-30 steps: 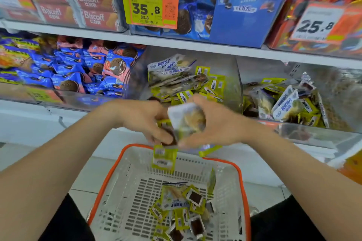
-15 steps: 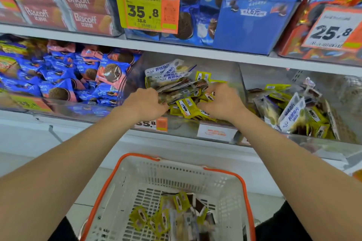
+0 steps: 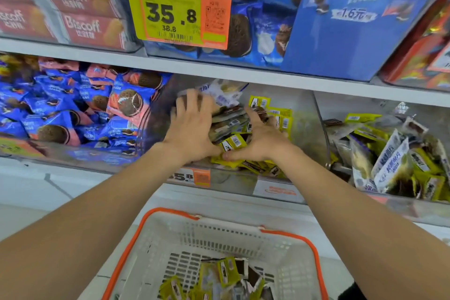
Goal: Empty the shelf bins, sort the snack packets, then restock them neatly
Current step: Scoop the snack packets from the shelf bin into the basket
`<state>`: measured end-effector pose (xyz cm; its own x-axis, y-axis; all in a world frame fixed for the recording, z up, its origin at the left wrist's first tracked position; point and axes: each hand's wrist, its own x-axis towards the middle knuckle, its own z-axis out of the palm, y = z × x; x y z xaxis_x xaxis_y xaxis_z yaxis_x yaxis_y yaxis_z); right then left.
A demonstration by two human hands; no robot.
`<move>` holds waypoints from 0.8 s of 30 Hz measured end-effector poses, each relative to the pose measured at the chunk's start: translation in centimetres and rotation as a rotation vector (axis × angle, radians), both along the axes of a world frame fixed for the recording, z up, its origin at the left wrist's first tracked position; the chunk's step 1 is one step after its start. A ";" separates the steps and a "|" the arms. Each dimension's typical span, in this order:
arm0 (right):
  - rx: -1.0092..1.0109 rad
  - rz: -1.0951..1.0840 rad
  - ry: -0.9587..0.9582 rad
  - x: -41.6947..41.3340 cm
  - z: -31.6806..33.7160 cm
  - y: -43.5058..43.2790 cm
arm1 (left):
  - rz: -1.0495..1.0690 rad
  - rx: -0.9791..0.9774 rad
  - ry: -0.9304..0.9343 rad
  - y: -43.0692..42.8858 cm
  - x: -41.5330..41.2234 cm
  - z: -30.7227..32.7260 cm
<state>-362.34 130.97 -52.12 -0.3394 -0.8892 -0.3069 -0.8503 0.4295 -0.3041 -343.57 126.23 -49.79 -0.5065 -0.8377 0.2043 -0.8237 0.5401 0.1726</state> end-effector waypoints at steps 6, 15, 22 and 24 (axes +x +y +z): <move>-0.133 0.124 0.057 0.1 -0.4 -0.1 | -0.096 0.113 -0.189 -2.8 -0.3 -1.8; -0.341 0.054 -0.100 -0.2 0.5 0.5 | -0.058 0.061 -0.145 0.3 0.0 0.0; -0.552 0.080 -0.083 0.7 2.5 3.0 | -0.055 -0.074 0.078 2.6 1.4 0.9; -0.685 0.051 -0.142 0.9 3.8 4.3 | -0.109 -0.161 0.120 3.7 1.7 1.2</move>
